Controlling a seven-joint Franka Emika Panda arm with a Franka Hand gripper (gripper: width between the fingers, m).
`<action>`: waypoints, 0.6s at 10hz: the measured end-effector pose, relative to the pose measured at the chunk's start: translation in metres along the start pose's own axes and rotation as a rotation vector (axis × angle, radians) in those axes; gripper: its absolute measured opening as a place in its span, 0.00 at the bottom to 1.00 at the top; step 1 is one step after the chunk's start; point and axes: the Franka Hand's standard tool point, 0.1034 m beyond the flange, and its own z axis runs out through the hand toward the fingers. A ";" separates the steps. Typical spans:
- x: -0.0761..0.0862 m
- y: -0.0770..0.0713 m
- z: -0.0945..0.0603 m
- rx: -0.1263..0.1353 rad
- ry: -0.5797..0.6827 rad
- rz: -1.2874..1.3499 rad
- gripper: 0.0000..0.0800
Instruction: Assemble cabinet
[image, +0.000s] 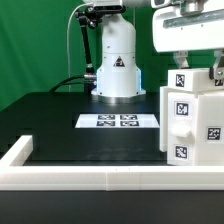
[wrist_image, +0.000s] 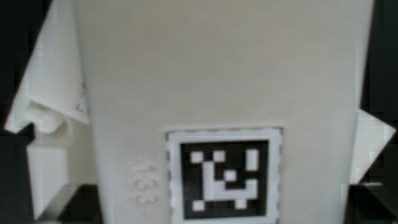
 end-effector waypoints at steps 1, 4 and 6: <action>-0.001 0.001 0.000 -0.001 0.000 0.102 0.70; -0.007 0.000 0.000 0.002 -0.012 0.424 0.70; -0.010 0.001 0.000 0.024 -0.038 0.648 0.70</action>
Offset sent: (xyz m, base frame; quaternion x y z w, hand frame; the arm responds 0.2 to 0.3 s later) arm -0.0122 -0.0033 -0.0007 -0.0104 0.0103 0.2684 0.9632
